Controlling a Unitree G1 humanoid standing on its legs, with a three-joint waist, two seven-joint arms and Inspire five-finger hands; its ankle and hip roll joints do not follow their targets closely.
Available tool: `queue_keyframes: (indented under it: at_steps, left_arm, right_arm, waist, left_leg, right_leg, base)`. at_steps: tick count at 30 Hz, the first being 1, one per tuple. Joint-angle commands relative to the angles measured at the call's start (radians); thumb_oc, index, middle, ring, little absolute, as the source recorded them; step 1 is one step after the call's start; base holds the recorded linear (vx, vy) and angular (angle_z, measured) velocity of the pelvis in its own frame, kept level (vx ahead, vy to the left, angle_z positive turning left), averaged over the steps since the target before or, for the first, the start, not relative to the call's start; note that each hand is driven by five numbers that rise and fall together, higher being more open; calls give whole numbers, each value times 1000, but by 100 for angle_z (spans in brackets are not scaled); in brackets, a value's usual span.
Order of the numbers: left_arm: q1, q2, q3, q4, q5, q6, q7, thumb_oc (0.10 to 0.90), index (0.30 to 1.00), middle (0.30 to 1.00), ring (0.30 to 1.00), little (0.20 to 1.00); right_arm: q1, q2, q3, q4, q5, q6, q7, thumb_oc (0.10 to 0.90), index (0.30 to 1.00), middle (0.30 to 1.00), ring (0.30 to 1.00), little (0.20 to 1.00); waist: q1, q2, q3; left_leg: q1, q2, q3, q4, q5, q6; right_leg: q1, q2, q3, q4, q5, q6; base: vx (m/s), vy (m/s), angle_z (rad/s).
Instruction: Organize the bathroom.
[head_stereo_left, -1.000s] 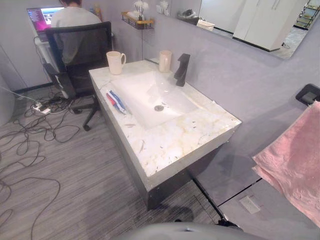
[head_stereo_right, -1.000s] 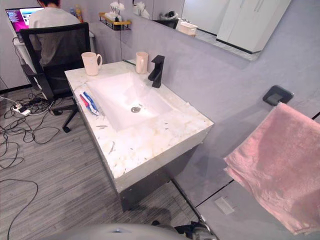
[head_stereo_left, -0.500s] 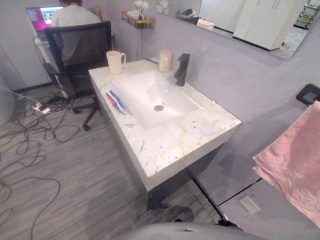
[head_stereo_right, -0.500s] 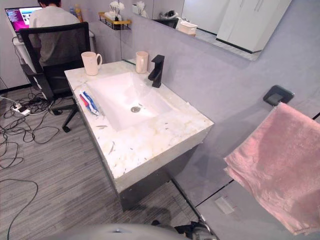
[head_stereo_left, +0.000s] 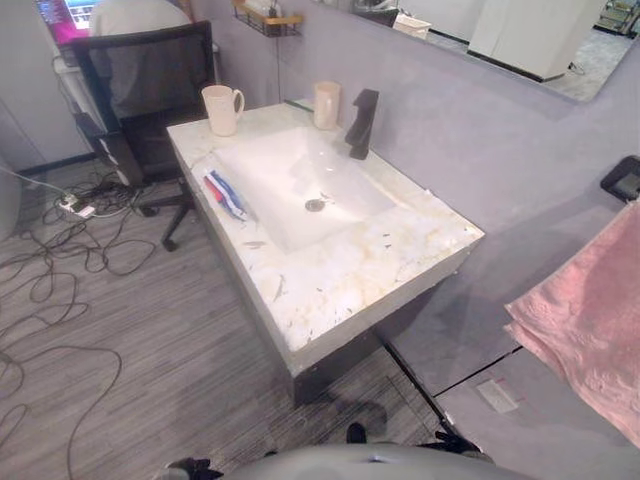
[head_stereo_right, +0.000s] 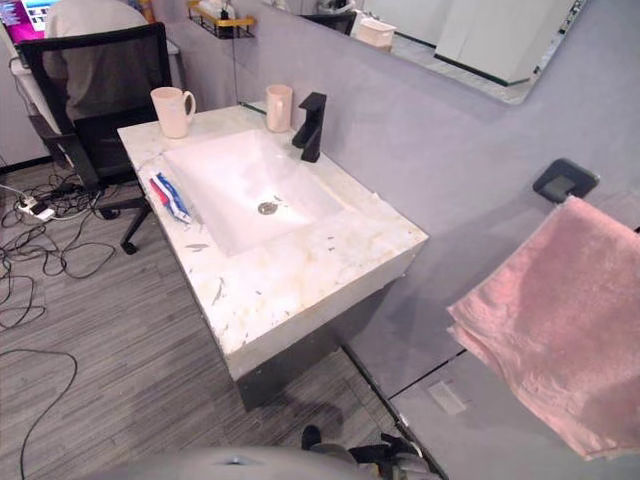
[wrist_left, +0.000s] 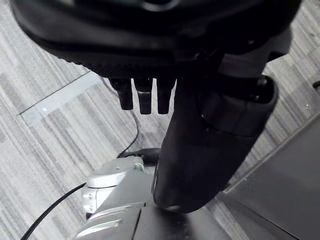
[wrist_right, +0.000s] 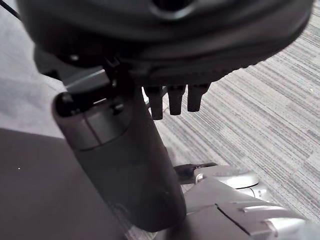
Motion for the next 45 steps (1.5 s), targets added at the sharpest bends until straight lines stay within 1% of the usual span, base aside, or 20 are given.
queue_keyframes:
  at_steps: [1,5,9,13,14,16,18,21,24,26,28,31,32,36,38,39,40,42,44,45]
  left_arm:
    - [-44,-35,42,-25,-18,-28,12,800,900,900,900,900]
    - [-40,-37,52,-31,1,-41,5,800,900,900,900,900]
    - [-55,-47,46,-41,-3,-65,-3,800,900,900,900,900]
    - [-75,-45,48,-51,-31,-66,-1,800,900,900,900,900]
    - [-81,-45,43,-52,-5,-68,2,800,900,900,900,900]
    - [-86,-44,31,-58,-3,-68,2,800,900,900,900,900]
    - [-91,-44,9,-55,-14,-66,-4,800,900,900,900,900]
    - [-100,-36,-20,-53,20,-68,-23,800,900,900,900,900]
    - [-100,-26,-38,-59,37,-62,-19,800,900,900,900,900]
    - [-95,-14,-33,-58,1,-57,-24,800,900,900,900,900]
    - [-95,-9,-28,-65,18,-43,-25,800,900,900,900,900]
    - [-131,-16,-39,-59,-9,7,8,800,900,900,900,900]
    - [-138,-20,-34,-55,2,11,11,800,900,900,900,900]
    - [-143,-31,-31,-44,0,-1,31,800,900,900,900,900]
    - [-138,-32,-18,-50,8,-18,18,800,900,900,900,900]
    - [-138,-33,-20,-59,57,-30,9,800,900,900,900,900]
    - [-139,-32,-22,-61,56,-32,8,800,900,900,900,900]
    - [-143,-32,-23,-67,35,-45,-5,800,900,900,900,900]
    - [-144,-33,-16,-66,37,-53,-11,800,900,900,900,900]
    - [-142,-33,-6,-63,32,-60,-17,800,900,900,900,900]
  right_arm:
    - [-73,-73,19,0,-15,-37,8,800,900,900,900,900]
    - [-76,-81,29,-13,-43,-27,1,800,900,900,900,900]
    - [-98,-101,28,-11,-24,-19,-10,800,900,900,900,900]
    - [-106,-106,21,-3,3,-8,-16,800,900,900,900,900]
    - [-109,-104,9,6,19,-3,-17,800,900,900,900,900]
    - [-113,-103,8,5,32,-9,-21,800,900,900,900,900]
    - [-121,-107,11,-5,37,-6,-23,800,900,900,900,900]
    - [-129,-97,7,-18,43,1,-37,800,900,900,900,900]
    - [-133,-92,-2,-21,20,-10,-26,800,900,900,900,900]
    - [-138,-88,5,-18,9,-16,-16,800,900,900,900,900]
    - [-138,-85,13,-10,27,-18,-15,800,900,900,900,900]
    - [-131,-71,27,11,9,-7,-10,800,900,900,900,900]
    - [-127,-63,31,20,16,-10,-14,800,900,900,900,900]
    - [-111,-54,36,28,24,8,-27,800,900,900,900,900]
    - [-102,-58,31,32,32,10,-31,800,900,900,900,900]
    - [-98,-65,26,19,40,22,-41,800,900,900,900,900]
    - [-98,-66,25,16,40,24,-44,800,900,900,900,900]
    - [-98,-87,23,6,44,45,-50,800,900,900,900,900]
    - [-98,-94,18,11,30,50,-43,800,900,900,900,900]
    - [-99,-98,17,27,18,43,-41,800,900,900,900,900]
  waist:
    - [0,37,69]
    - [-7,41,84]
    - [-11,23,93]
    - [-35,30,67]
    - [-41,40,57]
    - [-41,48,59]
    - [-47,53,71]
    - [-38,46,98]
    - [-21,43,128]
    - [-14,40,133]
    - [-12,56,124]
    - [-30,72,93]
    - [-34,69,79]
    - [-36,62,55]
    - [-44,62,56]
    - [-50,52,69]
    - [-51,50,72]
    - [-49,35,91]
    - [-54,31,94]
    - [-59,29,89]
  left_leg:
    - [-80,-33,149,71,-11,15]
    - [-134,-12,221,168,-21,-19]
    - [-146,20,226,327,-39,-34]
    - [-4,62,186,287,-38,-50]
    - [61,64,145,226,-54,-56]
    - [100,59,124,166,-80,-51]
    - [124,14,107,101,-158,-27]
    - [94,-22,104,88,-167,-2]
    - [71,-46,110,75,-150,8]
    - [71,-48,146,52,-134,17]
    - [51,-40,168,16,-87,33]
    - [-1,-47,143,7,-50,58]
    - [-7,-57,134,7,-50,63]
    - [-24,-79,116,9,-52,71]
    - [-40,-86,153,75,-76,68]
    - [-81,-87,186,224,-105,52]
    - [-91,-86,185,243,-110,49]
    - [-165,-25,207,373,-100,16]
    - [-165,7,210,368,-97,8]
    - [-127,57,203,291,-79,1]
  right_leg:
    - [24,76,0,17,-83,-3]
    - [4,44,-44,-8,-60,-3]
    - [-19,-2,-64,-8,-35,-6]
    - [-84,-26,-71,-2,8,4]
    - [-128,-49,-71,12,38,26]
    - [-156,-62,-79,27,56,44]
    - [-212,-112,-61,62,99,88]
    - [-219,-171,-82,26,154,108]
    - [-231,-198,-128,0,163,112]
    - [-221,-188,-146,98,147,103]
    - [-194,-120,-119,216,63,72]
    - [-125,60,-26,278,-129,23]
    - [-106,86,4,249,-141,13]
    - [-51,110,64,163,-139,3]
    - [-37,111,66,153,-144,-5]
    - [-27,91,61,161,-140,-17]
    - [-26,88,59,163,-139,-18]
    - [-8,53,39,174,-137,-25]
    - [1,39,32,170,-135,-23]
    - [4,21,33,167,-134,-15]
  base:
    - [0,0,0]
    - [-169,52,4]
    - [-221,141,12]
    - [-223,309,48]
    - [-232,317,45]
    - [-266,357,36]
    - [-286,415,36]
    - [-310,395,16]
    - [-289,311,9]
    - [-290,231,-5]
    - [-241,193,-49]
    - [-145,98,-17]
    - [-44,29,16]
    - [-4,32,44]
    - [-14,100,27]
    - [-14,104,20]
    - [-38,194,47]
    - [-34,196,70]
    - [38,266,60]
    - [99,415,56]
